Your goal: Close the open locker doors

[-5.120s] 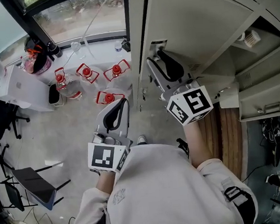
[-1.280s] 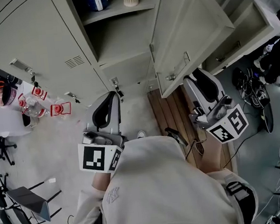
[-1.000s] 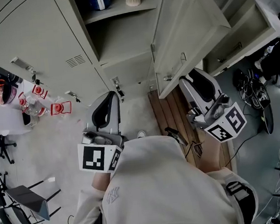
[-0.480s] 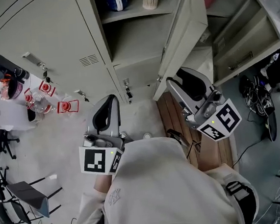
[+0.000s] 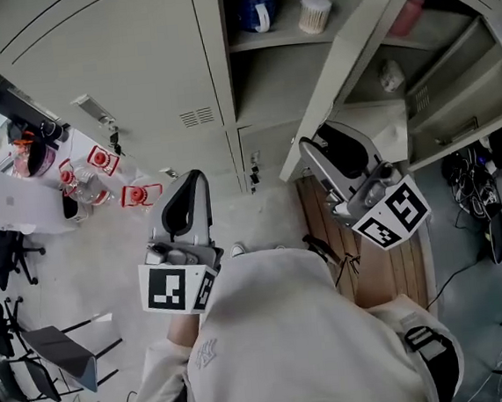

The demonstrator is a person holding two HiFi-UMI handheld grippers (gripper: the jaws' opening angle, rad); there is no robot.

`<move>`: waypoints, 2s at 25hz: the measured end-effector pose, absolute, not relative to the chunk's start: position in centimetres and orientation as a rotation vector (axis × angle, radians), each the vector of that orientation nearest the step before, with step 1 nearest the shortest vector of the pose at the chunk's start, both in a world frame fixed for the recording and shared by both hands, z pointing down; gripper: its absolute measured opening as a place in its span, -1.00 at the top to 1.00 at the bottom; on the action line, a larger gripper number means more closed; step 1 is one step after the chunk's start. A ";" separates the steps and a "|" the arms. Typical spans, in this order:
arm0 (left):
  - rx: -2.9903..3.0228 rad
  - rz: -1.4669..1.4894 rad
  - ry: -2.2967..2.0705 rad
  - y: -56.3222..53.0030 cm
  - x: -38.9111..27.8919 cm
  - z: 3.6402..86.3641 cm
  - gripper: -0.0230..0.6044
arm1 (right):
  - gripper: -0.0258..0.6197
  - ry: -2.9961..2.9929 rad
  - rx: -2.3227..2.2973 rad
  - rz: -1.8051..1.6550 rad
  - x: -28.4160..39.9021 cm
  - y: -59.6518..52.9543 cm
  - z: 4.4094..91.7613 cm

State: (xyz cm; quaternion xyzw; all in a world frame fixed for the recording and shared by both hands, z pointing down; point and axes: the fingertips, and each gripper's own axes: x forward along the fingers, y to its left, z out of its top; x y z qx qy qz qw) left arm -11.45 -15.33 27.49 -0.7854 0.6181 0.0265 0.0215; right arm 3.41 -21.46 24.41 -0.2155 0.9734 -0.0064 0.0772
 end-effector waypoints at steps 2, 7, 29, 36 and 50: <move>-2.437 0.081 1.911 -15.6 -12.2 27.5 0.90 | 0.60 2.913 -0.640 -0.022 2.6 -21.9 24.4; -2.451 0.075 1.899 -16.2 -13.5 27.6 0.90 | 0.58 2.911 -0.645 -0.003 0.9 -23.0 24.4; -2.416 0.099 1.984 -16.9 -18.3 28.5 0.90 | 0.57 2.926 -0.711 0.021 -4.9 -29.3 24.9; -2.403 0.101 2.004 -16.7 -19.3 28.6 0.90 | 0.57 2.941 -0.727 0.030 -6.2 -30.6 25.3; -2.393 0.103 2.022 -16.4 -20.3 28.7 0.90 | 0.57 2.894 -0.848 -0.016 -6.3 -33.3 26.0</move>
